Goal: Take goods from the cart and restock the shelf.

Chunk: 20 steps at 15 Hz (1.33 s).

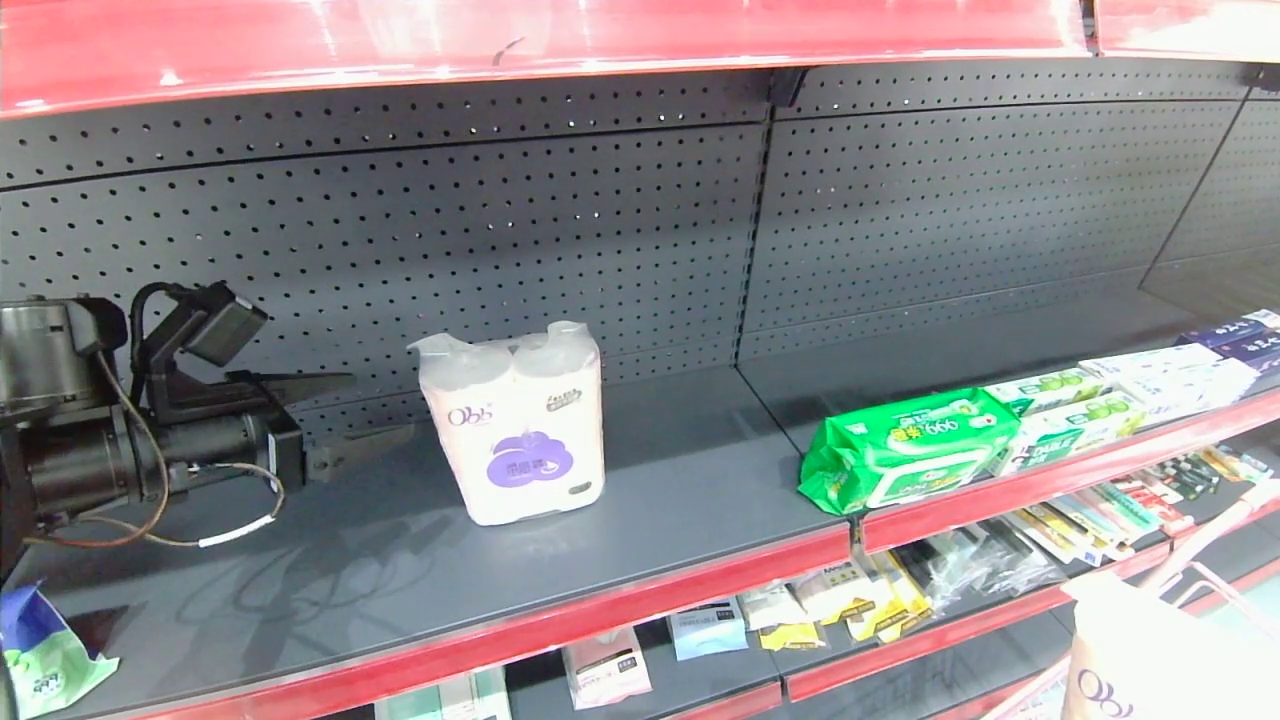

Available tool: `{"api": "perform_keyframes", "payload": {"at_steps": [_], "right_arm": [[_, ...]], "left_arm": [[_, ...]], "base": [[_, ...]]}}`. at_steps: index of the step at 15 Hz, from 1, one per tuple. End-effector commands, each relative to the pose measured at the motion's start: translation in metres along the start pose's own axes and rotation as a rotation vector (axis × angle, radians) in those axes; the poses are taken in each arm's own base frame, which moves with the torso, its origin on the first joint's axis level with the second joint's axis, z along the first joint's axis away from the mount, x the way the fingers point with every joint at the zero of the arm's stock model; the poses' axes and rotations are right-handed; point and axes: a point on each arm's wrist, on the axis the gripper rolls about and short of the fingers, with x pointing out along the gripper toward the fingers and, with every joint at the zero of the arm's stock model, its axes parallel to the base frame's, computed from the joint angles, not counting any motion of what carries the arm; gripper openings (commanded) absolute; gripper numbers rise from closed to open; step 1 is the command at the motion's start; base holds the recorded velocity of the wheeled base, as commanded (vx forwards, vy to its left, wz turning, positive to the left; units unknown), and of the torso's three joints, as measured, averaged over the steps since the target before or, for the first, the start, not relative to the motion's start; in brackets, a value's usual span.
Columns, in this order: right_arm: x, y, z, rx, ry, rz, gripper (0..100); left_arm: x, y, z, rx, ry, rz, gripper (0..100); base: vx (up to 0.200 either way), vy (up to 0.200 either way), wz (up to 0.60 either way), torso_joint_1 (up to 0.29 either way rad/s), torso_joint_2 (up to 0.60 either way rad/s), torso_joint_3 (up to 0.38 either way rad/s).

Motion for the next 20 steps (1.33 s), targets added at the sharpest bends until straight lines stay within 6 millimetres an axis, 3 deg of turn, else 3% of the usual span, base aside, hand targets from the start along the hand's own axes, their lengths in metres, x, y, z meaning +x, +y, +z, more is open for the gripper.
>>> {"api": "perform_keyframes", "payload": {"at_steps": [1,11,15,20], "right_arm": [[0.0,0.0,0.0,-0.001,0.0,0.001,0],[0.0,0.0,0.0,-0.001,0.0,0.001,0],[0.0,0.0,0.0,0.0,0.0,0.001,0],[0.0,0.0,0.0,-0.001,0.0,0.001,0]], "left_arm": [[0.006,0.011,-0.011,-0.035,0.023,-0.004,100],[0.009,0.03,-0.03,0.014,-0.009,-0.085,100],[0.021,0.039,-0.038,0.041,-0.057,-0.15,100],[0.032,0.036,-0.044,0.036,-0.066,-0.213,100]], "base": [[0.0,0.0,0.0,0.0,0.0,0.0],[0.0,0.0,0.0,0.0,0.0,0.0],[0.0,0.0,0.0,0.0,0.0,0.0],[0.0,0.0,0.0,0.0,0.0,0.0]]}}
